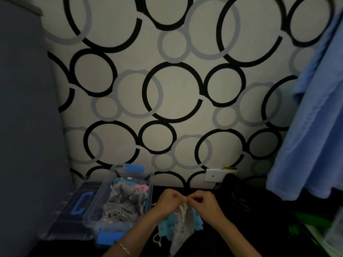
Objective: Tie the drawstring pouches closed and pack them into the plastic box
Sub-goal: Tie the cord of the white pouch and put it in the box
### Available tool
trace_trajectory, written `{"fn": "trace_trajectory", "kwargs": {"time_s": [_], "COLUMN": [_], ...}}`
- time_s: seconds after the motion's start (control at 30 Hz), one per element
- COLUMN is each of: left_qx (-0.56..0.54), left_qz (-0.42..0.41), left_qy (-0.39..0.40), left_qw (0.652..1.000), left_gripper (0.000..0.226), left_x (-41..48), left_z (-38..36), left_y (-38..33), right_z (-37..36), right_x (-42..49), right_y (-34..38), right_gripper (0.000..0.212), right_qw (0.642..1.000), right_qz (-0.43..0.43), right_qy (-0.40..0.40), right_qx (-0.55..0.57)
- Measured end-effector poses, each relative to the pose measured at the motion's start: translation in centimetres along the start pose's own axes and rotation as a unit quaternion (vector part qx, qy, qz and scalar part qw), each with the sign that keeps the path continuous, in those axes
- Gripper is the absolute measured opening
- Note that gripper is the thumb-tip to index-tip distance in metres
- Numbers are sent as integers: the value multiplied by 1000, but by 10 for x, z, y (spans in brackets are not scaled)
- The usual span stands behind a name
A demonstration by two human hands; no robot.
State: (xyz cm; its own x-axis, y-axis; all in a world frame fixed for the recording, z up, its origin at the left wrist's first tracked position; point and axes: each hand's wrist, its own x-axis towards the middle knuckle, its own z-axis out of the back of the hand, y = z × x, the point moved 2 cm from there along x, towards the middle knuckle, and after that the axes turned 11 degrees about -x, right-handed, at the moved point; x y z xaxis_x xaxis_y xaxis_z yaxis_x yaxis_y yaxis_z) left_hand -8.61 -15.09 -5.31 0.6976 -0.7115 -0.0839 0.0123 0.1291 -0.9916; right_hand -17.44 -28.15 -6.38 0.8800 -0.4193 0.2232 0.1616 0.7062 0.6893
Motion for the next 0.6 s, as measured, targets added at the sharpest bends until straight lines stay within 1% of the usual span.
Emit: {"fn": "trace_trajectory", "kwargs": {"time_s": [0.07,0.13,0.27,0.33,0.4,0.47,0.6], "left_qx": [-9,-17,-11,8,44,105,251], "left_qz": [1,4,0,-14,-28,-47,-98], "left_qy": [4,19,44,54,59,56,8], "left_qw": [1000,1000,999,998,997,992,963], "left_gripper": [21,15,24,24,22,20,17], "left_x": [1,2,1,1,3,4,6], "left_z": [1,3,4,4,4,5,14], "left_y": [0,0,0,-1,-3,-5,-9], "right_z": [0,2,7,8,9,10,24], "right_x": [-1,1,3,3,4,7,13], "right_y": [0,-3,-3,-5,-6,-8,-15], "right_gripper": [5,4,7,9,11,14,16], "right_qw": [1000,1000,995,992,990,988,982], "right_qz": [0,2,17,15,13,11,-6], "right_qy": [11,15,31,50,75,99,116], "right_qx": [5,-20,-93,-111,-117,-122,-149]}}
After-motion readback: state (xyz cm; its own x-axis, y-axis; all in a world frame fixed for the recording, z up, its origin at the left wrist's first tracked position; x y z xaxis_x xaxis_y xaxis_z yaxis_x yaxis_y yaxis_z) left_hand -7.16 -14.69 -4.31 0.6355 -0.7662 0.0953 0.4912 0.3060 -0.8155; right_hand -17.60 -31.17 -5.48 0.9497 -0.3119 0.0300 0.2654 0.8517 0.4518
